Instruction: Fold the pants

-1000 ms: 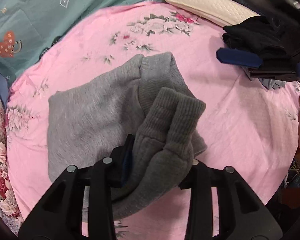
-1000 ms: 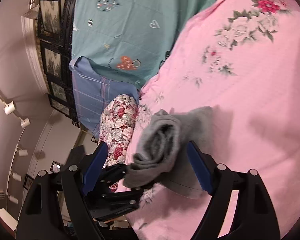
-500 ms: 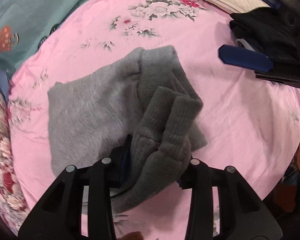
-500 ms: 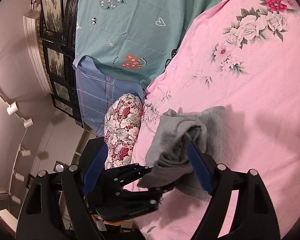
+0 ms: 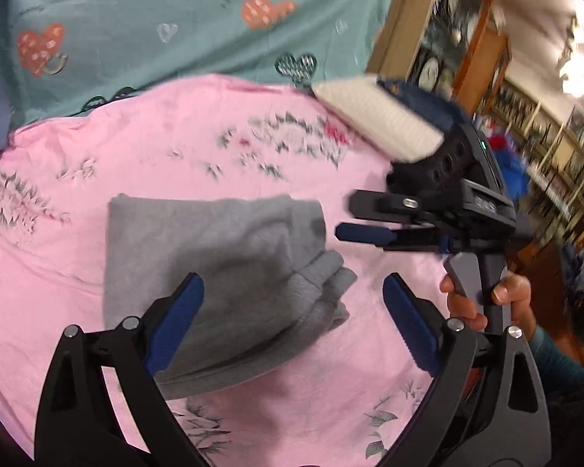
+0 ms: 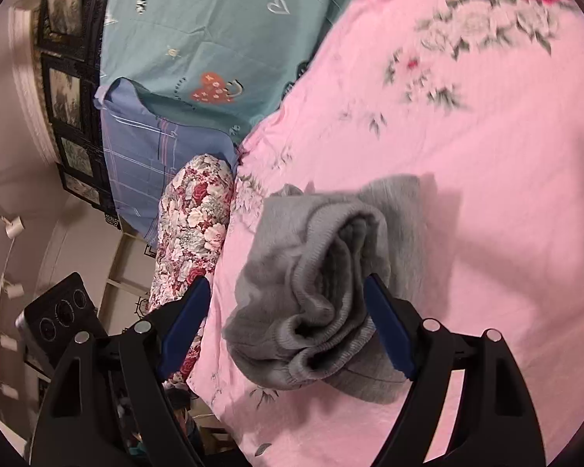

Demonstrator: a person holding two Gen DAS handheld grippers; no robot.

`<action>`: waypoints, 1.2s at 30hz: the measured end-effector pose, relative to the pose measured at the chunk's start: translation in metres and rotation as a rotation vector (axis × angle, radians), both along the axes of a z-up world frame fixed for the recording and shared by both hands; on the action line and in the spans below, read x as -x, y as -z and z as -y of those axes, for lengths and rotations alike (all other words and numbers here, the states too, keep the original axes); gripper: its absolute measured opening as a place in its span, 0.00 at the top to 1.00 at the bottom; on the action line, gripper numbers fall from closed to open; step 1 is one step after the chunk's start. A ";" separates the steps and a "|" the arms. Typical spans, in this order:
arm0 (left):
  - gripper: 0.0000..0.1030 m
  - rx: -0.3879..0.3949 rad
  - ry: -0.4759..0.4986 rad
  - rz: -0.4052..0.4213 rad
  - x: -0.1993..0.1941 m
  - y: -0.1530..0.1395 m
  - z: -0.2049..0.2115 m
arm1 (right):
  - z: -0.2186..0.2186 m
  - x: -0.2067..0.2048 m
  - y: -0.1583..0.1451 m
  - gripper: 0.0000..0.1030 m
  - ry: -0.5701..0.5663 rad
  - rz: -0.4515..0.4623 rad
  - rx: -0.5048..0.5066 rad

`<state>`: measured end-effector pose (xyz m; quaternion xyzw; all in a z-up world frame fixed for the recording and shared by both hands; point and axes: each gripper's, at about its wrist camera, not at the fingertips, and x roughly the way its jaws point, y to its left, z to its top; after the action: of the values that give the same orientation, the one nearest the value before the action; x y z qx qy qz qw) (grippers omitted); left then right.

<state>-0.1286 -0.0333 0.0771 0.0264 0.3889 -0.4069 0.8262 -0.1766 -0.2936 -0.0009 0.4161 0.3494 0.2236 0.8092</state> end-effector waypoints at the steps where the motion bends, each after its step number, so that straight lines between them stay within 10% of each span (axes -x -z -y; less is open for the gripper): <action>1: 0.07 0.015 -0.043 -0.009 -0.007 0.002 -0.010 | -0.005 0.002 -0.007 0.21 -0.020 0.028 -0.016; 4: 0.07 -0.030 -0.195 -0.047 -0.030 0.017 -0.034 | -0.025 -0.005 -0.009 0.21 -0.116 0.053 -0.099; 7: 0.07 -0.096 -0.286 -0.086 -0.045 0.036 -0.050 | -0.027 -0.025 0.028 0.22 -0.049 -0.126 0.027; 10: 0.07 -0.121 -0.300 -0.146 -0.054 0.050 -0.063 | -0.009 -0.027 0.054 0.48 0.026 -0.209 0.039; 12: 0.07 -0.095 -0.293 -0.192 -0.060 0.056 -0.075 | 0.001 -0.016 0.044 0.44 0.006 -0.173 -0.046; 15: 0.07 -0.026 -0.282 -0.253 -0.071 0.062 -0.086 | 0.014 0.013 0.020 0.07 0.053 -0.126 0.043; 23: 0.07 0.216 -0.240 -0.476 -0.091 0.094 -0.098 | 0.014 0.011 0.063 0.06 0.000 -0.279 -0.085; 36: 0.07 0.219 -0.243 -0.583 -0.119 0.128 -0.109 | -0.015 -0.033 0.076 0.01 -0.147 -0.312 -0.009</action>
<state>-0.0099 0.0758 -0.0507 -0.2264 0.5631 -0.3353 0.7206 -0.1440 -0.2782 -0.0773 0.4226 0.4994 0.2162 0.7247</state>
